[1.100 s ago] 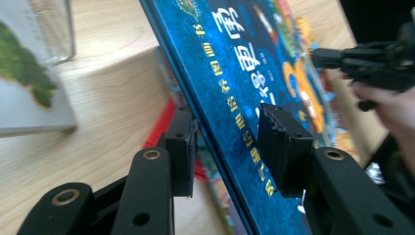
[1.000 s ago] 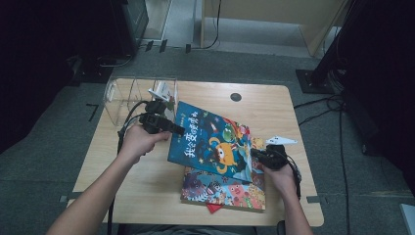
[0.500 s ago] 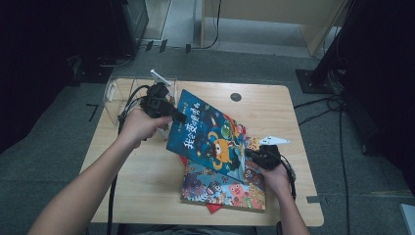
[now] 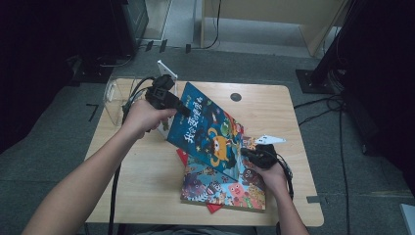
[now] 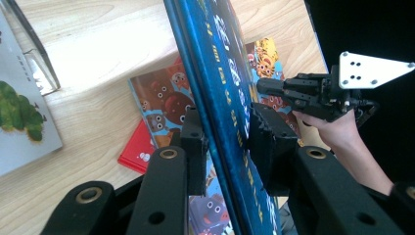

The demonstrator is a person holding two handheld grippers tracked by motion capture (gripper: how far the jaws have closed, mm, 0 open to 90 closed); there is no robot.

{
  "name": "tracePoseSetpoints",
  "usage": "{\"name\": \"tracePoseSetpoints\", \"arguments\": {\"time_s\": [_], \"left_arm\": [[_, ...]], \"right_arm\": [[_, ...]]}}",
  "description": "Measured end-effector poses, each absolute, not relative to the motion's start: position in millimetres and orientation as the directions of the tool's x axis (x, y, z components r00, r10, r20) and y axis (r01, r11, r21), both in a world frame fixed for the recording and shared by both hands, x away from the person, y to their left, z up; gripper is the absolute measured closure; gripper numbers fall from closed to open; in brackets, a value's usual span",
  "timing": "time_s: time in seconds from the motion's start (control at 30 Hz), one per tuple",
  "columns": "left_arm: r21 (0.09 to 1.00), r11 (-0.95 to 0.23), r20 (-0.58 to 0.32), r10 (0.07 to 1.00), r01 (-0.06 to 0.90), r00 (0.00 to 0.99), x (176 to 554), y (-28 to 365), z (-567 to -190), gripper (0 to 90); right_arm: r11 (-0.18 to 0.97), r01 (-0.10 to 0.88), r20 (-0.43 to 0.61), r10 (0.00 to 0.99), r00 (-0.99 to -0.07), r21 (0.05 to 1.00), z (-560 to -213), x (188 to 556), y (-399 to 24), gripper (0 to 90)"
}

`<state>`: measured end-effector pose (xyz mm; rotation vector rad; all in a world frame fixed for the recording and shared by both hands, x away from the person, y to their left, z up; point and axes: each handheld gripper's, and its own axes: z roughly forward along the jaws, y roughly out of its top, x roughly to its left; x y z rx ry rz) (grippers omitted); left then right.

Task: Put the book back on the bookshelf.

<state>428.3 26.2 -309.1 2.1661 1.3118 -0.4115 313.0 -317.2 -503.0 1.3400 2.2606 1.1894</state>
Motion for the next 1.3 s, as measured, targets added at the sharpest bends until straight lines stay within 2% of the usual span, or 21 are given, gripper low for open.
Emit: {"name": "tracePoseSetpoints", "arguments": {"time_s": [0.17,0.3,0.4,0.5,0.67,0.9,1.03,1.3], "left_arm": [[0.277,-0.367,-0.598,0.658,0.888,0.458,436.6,21.1,-304.7,75.4],[0.272,-0.391,-0.575,0.667,0.879,0.475,439.9,9.2,-300.3,76.2],[0.273,-0.396,-0.572,0.665,0.877,0.479,441.8,4.5,-295.9,77.3],[0.258,-0.413,-0.573,0.663,0.874,0.482,444.2,3.2,-291.3,79.2],[0.26,-0.396,-0.622,0.629,0.881,0.466,448.3,9.6,-287.0,83.3],[0.267,-0.467,-0.549,0.645,0.843,0.531,440.1,6.0,-267.8,83.2],[0.281,-0.465,-0.533,0.652,0.84,0.539,431.4,15.9,-259.6,83.1],[0.303,-0.433,-0.543,0.654,0.849,0.527,415.4,54.0,-252.3,82.7]], "right_arm": [[0.247,0.604,0.169,0.819,-0.548,0.758,-503.2,313.1,-314.9,90.0],[0.255,0.595,0.167,0.81,-0.562,0.762,-503.8,314.8,-313.1,89.4],[0.255,0.591,0.164,0.811,-0.562,0.766,-504.0,314.8,-312.7,86.8],[0.255,0.583,0.164,0.805,-0.57,0.771,-503.8,315.7,-315.6,76.6],[0.263,0.579,0.127,0.829,-0.545,0.772,-500.3,313.5,-321.8,75.5],[0.206,0.56,0.152,0.837,-0.526,0.802,-493.1,309.4,-333.0,73.3],[0.219,0.548,0.148,0.824,-0.547,0.807,-492.3,307.4,-328.4,68.3],[0.247,0.528,0.123,0.813,-0.569,0.813,-492.2,306.7,-322.4,65.2]]}}
